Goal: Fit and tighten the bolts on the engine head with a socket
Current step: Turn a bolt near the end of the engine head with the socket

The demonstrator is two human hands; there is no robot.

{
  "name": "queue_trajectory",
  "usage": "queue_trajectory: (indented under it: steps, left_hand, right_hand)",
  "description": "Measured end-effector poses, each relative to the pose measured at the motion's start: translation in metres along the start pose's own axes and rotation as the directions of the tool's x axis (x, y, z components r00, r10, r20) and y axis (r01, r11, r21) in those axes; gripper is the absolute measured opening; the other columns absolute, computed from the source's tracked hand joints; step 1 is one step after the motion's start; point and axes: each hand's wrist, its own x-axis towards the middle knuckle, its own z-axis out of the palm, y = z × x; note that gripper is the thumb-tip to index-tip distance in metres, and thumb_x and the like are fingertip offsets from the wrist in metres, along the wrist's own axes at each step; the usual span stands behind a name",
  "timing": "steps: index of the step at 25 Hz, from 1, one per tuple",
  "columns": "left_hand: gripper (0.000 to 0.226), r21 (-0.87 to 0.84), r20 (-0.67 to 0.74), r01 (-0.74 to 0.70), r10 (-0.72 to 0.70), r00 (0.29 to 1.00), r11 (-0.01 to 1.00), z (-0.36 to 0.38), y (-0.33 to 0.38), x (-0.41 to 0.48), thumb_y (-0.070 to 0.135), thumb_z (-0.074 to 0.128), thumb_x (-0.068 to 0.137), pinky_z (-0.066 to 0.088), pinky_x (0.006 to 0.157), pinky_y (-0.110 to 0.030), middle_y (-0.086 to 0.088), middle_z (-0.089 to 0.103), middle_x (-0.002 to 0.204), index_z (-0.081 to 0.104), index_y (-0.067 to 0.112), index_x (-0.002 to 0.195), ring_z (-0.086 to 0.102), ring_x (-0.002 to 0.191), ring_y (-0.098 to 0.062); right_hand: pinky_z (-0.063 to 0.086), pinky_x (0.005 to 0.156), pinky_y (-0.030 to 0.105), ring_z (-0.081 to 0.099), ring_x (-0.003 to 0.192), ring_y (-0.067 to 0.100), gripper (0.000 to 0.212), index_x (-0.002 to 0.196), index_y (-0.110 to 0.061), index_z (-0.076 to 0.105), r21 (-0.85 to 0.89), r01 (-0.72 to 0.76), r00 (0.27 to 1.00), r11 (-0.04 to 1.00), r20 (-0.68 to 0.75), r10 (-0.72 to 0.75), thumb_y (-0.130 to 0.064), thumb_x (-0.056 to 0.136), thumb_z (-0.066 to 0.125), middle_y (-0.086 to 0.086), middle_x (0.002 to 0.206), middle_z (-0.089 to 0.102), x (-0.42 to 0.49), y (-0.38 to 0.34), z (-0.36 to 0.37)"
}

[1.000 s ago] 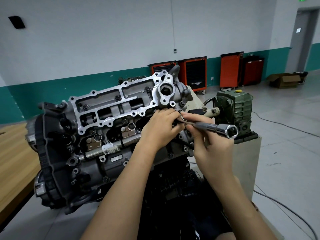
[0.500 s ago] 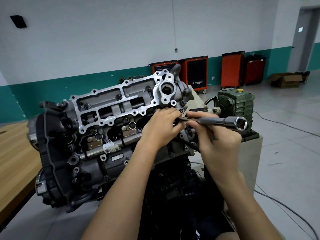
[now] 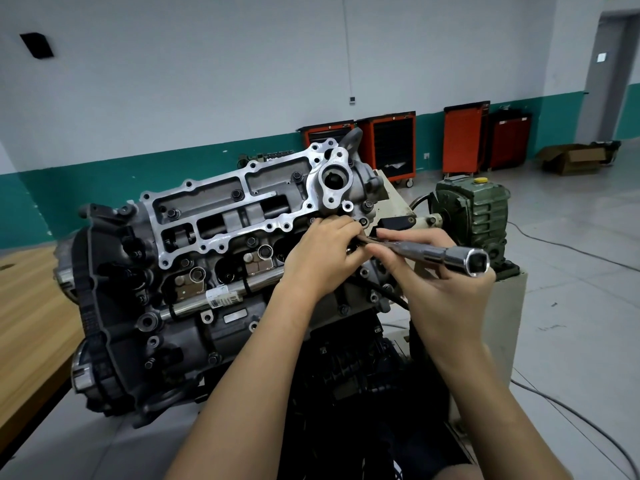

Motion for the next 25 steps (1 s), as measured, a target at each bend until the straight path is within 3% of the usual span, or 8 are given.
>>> queue_trajectory:
  steps: [5,10,12,15,17,19,22,25]
  left_hand:
    - [0.02,-0.007,-0.012,0.015,-0.015,1.0,1.0,0.0001,-0.0004,0.0001,0.026,0.052,0.087,0.032,0.089,-0.028,0.001,0.063,0.106,0.063,0.014,0.098,0.053,0.102,-0.019]
    - [0.024,0.005,0.0,0.008,-0.008,1.0,1.0,-0.001,-0.0002,-0.0002,0.027,0.049,0.086,0.033,0.087,-0.029,0.001,0.062,0.104,0.062,0.013,0.1,0.053,0.1,-0.02]
    - [0.022,0.002,0.006,0.003,-0.003,1.0,1.0,-0.0009,-0.0008,0.0001,0.027,0.049,0.086,0.032,0.087,-0.029,0.0,0.062,0.103,0.062,0.012,0.098,0.053,0.101,-0.02]
    - [0.023,0.0,-0.002,0.013,-0.013,1.0,1.0,-0.0004,-0.0009,0.0001,0.027,0.051,0.087,0.032,0.089,-0.028,0.001,0.062,0.107,0.063,0.013,0.101,0.052,0.104,-0.019]
    - [0.023,0.001,-0.008,0.021,-0.021,1.0,1.0,-0.0002,-0.0006,-0.0005,0.028,0.051,0.088,0.032,0.09,-0.028,0.001,0.062,0.106,0.063,0.014,0.102,0.052,0.102,-0.018]
    - [0.023,0.007,-0.016,0.016,-0.016,1.0,1.0,0.0002,0.0003,-0.0005,0.029,0.051,0.089,0.032,0.086,-0.027,0.002,0.062,0.102,0.063,0.013,0.1,0.052,0.099,-0.019]
    - [0.018,0.01,-0.014,0.005,-0.005,1.0,1.0,0.0002,-0.0005,0.0,0.029,0.052,0.088,0.029,0.082,-0.026,0.0,0.061,0.099,0.059,0.013,0.092,0.052,0.097,-0.02]
    - [0.024,0.001,-0.001,0.01,-0.01,1.0,1.0,0.0004,-0.0005,-0.0006,0.03,0.049,0.088,0.031,0.088,-0.027,0.001,0.063,0.107,0.062,0.013,0.098,0.052,0.103,-0.019]
  right_hand:
    - [0.054,0.086,0.031,0.066,0.1,0.013,0.02,0.105,0.004,0.067,-0.005,0.047,0.99,0.999,0.131,-0.046,-0.007,0.092,0.058,0.005,0.107,0.069,-0.0071,-0.003,0.0031]
    - [0.056,0.075,0.03,0.069,0.086,0.011,0.017,0.094,0.005,0.072,-0.011,0.042,0.999,0.999,0.036,-0.041,-0.004,0.08,0.075,0.006,0.094,0.072,-0.0005,-0.0012,0.0001]
    - [0.055,0.078,0.03,0.068,0.088,0.012,0.018,0.097,0.003,0.071,-0.016,0.018,0.999,1.0,0.048,-0.017,-0.008,0.083,0.072,0.005,0.095,0.072,-0.002,-0.0049,0.003]
    - [0.053,0.088,0.032,0.065,0.1,0.017,0.017,0.103,0.007,0.067,-0.044,0.101,0.988,0.994,0.121,-0.095,0.003,0.089,0.059,0.009,0.107,0.068,-0.0079,-0.0058,0.0071]
    - [0.056,0.078,0.04,0.069,0.09,0.022,0.014,0.098,0.007,0.07,-0.067,0.106,0.989,0.992,0.106,-0.099,0.003,0.087,0.062,0.01,0.1,0.071,-0.0046,-0.0033,0.0053]
    - [0.057,0.07,0.039,0.07,0.082,0.019,0.013,0.093,0.005,0.072,-0.085,0.091,0.995,0.992,0.048,-0.087,-0.003,0.083,0.072,0.009,0.093,0.073,-0.0005,-0.0005,0.0012]
    - [0.056,0.077,0.03,0.067,0.089,0.007,0.021,0.096,0.003,0.071,-0.062,0.059,0.998,0.996,0.016,-0.059,-0.013,0.083,0.074,0.003,0.095,0.071,-0.0022,-0.0023,-0.0005]
    - [0.054,0.088,0.031,0.065,0.102,0.011,0.018,0.106,0.004,0.066,0.009,0.025,0.992,1.0,0.124,-0.026,-0.007,0.093,0.06,0.005,0.107,0.068,-0.0063,-0.0024,0.0032]
